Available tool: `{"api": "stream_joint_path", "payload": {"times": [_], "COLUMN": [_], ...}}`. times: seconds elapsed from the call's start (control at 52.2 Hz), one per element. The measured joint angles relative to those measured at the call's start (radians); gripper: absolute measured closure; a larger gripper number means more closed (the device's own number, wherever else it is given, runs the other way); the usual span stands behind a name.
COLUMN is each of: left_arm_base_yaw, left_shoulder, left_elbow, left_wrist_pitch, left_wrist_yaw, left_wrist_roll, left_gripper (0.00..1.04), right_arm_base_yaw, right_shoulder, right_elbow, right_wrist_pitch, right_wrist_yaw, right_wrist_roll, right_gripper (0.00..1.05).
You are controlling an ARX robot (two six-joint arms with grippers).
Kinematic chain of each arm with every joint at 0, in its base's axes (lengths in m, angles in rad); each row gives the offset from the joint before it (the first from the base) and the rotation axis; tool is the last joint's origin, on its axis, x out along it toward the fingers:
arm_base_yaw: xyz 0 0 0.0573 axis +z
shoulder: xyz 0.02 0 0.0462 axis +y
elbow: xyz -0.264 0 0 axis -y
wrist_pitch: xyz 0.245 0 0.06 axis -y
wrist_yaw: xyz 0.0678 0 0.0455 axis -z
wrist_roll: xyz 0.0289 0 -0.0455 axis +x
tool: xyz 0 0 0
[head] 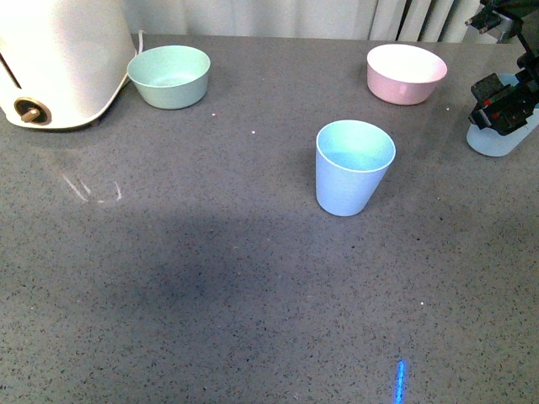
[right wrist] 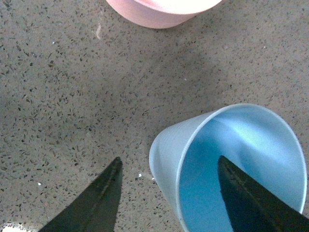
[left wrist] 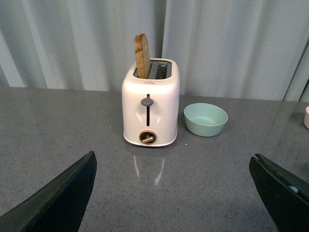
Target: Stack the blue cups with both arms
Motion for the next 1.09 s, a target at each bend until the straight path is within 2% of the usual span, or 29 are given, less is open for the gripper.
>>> {"api": "stream_joint_path", "payload": {"times": [0.172, 0.307, 0.479, 0.632, 0.728, 0.939, 1.092], "left_arm_base_yaw": [0.000, 0.000, 0.000, 0.000, 0.000, 0.000, 0.000], "left_shoulder": [0.000, 0.000, 0.000, 0.000, 0.000, 0.000, 0.000], "left_elbow": [0.000, 0.000, 0.000, 0.000, 0.000, 0.000, 0.000], "left_wrist_pitch": [0.000, 0.000, 0.000, 0.000, 0.000, 0.000, 0.000], "left_wrist_yaw": [0.000, 0.000, 0.000, 0.000, 0.000, 0.000, 0.000], "left_wrist_roll": [0.000, 0.000, 0.000, 0.000, 0.000, 0.000, 0.000], "left_gripper": [0.09, 0.09, 0.09, 0.09, 0.09, 0.09, 0.09], "right_arm_base_yaw": [-0.011, -0.029, -0.058, -0.067, -0.043, 0.106, 0.229], "right_shoulder": [-0.002, -0.024, -0.113, -0.259, -0.365, -0.542, -0.546], "right_elbow": [-0.006, -0.026, -0.074, -0.122, -0.156, -0.268, -0.296], "right_wrist_pitch": [-0.016, -0.035, -0.056, -0.116, -0.158, -0.224, -0.244], "right_wrist_yaw": [-0.025, -0.065, -0.105, -0.206, -0.262, -0.278, -0.284], "right_wrist_roll": [0.002, -0.002, -0.037, -0.081, -0.104, -0.195, -0.194], "right_gripper": [0.83, 1.03, 1.03, 1.03, 1.03, 1.03, 1.03]}}
